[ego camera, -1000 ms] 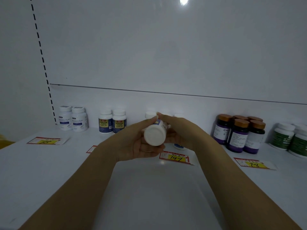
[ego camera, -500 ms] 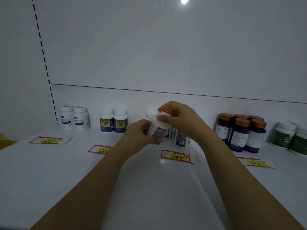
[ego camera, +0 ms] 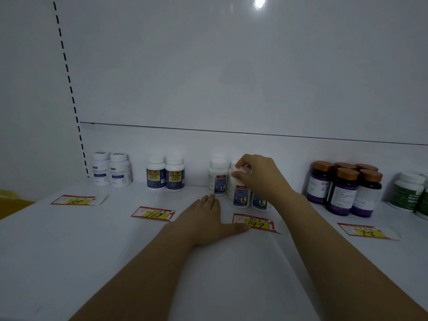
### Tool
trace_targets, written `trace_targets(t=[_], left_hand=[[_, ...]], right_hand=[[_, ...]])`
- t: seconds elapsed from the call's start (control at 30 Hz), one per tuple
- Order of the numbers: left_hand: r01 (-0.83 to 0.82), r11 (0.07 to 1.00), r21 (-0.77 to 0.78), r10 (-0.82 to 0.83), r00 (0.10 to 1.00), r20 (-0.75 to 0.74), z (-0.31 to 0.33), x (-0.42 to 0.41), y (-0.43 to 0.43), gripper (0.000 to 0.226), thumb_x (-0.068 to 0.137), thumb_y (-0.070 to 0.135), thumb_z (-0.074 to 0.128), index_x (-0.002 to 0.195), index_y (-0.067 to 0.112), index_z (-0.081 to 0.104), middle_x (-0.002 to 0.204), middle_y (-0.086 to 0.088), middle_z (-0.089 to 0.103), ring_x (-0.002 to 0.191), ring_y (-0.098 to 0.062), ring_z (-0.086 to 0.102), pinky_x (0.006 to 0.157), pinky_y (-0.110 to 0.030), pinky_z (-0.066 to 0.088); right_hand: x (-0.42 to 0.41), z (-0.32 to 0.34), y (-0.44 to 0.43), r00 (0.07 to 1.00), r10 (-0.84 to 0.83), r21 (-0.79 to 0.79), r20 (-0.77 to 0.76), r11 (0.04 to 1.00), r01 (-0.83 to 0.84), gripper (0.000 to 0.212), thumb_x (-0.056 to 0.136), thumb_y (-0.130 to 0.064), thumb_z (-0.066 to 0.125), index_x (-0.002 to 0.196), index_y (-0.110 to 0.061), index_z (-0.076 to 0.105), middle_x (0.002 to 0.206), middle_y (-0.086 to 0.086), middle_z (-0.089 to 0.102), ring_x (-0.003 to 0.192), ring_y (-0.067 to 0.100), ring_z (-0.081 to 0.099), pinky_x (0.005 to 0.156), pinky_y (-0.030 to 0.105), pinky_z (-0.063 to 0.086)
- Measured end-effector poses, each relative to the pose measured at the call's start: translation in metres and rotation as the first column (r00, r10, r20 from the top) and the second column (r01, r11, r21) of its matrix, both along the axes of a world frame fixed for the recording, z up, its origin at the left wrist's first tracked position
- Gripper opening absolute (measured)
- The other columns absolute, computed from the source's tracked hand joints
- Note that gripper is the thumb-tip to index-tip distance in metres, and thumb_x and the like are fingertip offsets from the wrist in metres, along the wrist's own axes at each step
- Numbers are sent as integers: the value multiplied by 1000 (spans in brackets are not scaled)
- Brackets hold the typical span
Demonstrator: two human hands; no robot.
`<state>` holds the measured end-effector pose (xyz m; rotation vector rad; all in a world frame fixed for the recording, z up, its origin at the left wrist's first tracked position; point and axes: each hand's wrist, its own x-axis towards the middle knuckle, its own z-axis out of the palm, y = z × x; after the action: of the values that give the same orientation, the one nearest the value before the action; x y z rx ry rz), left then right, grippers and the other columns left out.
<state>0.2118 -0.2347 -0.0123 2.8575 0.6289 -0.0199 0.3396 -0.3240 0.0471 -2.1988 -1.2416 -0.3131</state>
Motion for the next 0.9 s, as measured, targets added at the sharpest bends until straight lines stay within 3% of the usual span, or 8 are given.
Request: trace_targets(t=[0.27,0.43,0.53,0.67,0.77,0.9], left_hand=[[-12,1000,22,12,999,-32,-2,1,0,109,75,84,25,150,10,-4,159,-5,-9,146,-15,-4,117,-31,0],[-16,1000,25,18,999,-49,1,0,-2,108,76,83,24,151,10,-4,159,-4,-8,146,-15,-4,116,-30,0],[-18,999,29,20,998,-55,1,0,-2,109,75,84,23,151,10,-4,159,-4,-8,146,-15,-3,117,-30,0],[-18,999,36,20,998,-55,1,0,-3,109,76,84,23,150,10,-4,159,-5,-8,146,-15,-3,117,-30,0],[-18,999,30,19,999,-42,1,0,-3,108,76,84,23,150,10,-4,159,-5,-8,146,-15,-3,117,-30,0],[-35,999,-8,35,999,19,2,-2,-4,109,75,83,26,151,9,0,160,-5,-2,146,-15,3,117,-31,5]], right_hand=[[1,-2,-5,998,-32,-36,50,999,34,37,91,-33,60,121,-12,60,120,8,62,109,21,56,88,28,43],[6,10,-21,997,-63,66,34,996,61,39,90,-34,61,122,-12,60,125,6,60,113,19,55,85,19,34],[9,7,-29,995,-104,-46,8,994,104,41,89,-34,62,125,-14,58,127,8,56,115,22,52,89,24,37],[8,-1,-28,991,-124,-180,49,975,130,41,94,-21,54,134,-16,51,134,13,45,125,27,39,103,30,30],[7,1,-29,989,-135,-172,67,974,144,39,95,-10,47,134,-17,52,132,14,47,124,27,41,104,30,30],[8,6,-33,987,-156,-98,44,982,160,36,93,-9,48,128,-15,58,128,15,54,119,29,48,103,32,35]])
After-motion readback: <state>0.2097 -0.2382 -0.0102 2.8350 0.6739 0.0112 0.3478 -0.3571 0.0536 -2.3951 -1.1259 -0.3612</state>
